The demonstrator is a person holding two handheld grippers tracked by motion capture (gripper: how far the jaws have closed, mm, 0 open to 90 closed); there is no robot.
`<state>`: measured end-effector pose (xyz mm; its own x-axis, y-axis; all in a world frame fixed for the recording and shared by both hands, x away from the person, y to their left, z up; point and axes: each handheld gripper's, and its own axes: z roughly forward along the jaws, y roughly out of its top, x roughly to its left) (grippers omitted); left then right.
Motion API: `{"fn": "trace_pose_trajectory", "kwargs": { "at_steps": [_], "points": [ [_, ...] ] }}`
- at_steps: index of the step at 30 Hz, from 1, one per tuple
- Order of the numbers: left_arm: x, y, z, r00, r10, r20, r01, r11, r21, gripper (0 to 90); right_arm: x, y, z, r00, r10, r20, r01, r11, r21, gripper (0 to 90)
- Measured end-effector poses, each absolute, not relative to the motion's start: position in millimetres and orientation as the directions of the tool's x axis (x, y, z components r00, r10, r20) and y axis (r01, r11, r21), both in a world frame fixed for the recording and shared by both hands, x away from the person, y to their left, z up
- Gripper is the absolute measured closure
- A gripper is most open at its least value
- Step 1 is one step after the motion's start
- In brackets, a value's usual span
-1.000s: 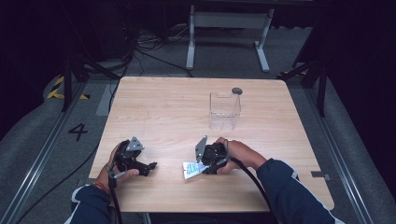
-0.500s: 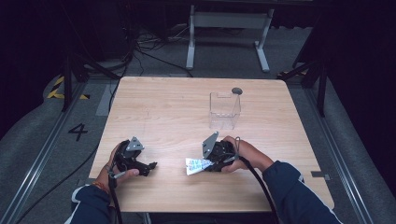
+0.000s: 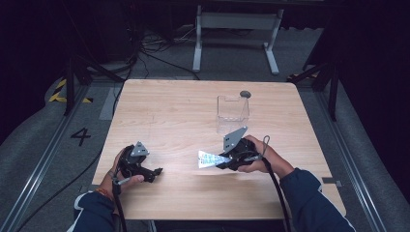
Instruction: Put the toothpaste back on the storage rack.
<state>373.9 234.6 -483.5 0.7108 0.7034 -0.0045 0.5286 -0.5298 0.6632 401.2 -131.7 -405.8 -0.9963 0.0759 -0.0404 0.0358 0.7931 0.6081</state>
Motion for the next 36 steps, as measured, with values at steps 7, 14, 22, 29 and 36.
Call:
{"fn": "trace_pose_trajectory", "kwargs": {
  "at_steps": [7,14,22,29,36],
  "points": [
    [373.9,234.5,-483.5,0.711,0.703,-0.005,0.529,-0.530,0.663,0.4,402.9,-145.5,-399.3,-0.992,0.119,-0.033,0.066,0.741,0.668,66.3],
    [373.9,234.5,-483.5,0.711,0.704,-0.005,0.529,-0.530,0.663,0.4,402.8,-156.6,-396.2,-0.988,0.151,-0.034,0.082,0.701,0.709,66.3],
    [373.9,234.6,-483.5,0.711,0.703,-0.005,0.529,-0.530,0.663,0.4,400.6,-167.3,-388.8,-0.984,0.175,-0.033,0.087,0.637,0.766,66.2],
    [373.9,234.6,-483.5,0.711,0.703,-0.005,0.529,-0.530,0.663,0.4,400.1,-170.9,-382.9,-0.977,0.208,-0.056,0.081,0.597,0.798,66.3],
    [373.9,234.5,-483.6,0.711,0.703,-0.007,0.529,-0.529,0.663,0.4,404.0,-177.7,-373.9,-0.962,0.264,-0.063,0.091,0.534,0.840,66.1]
  ]
}}
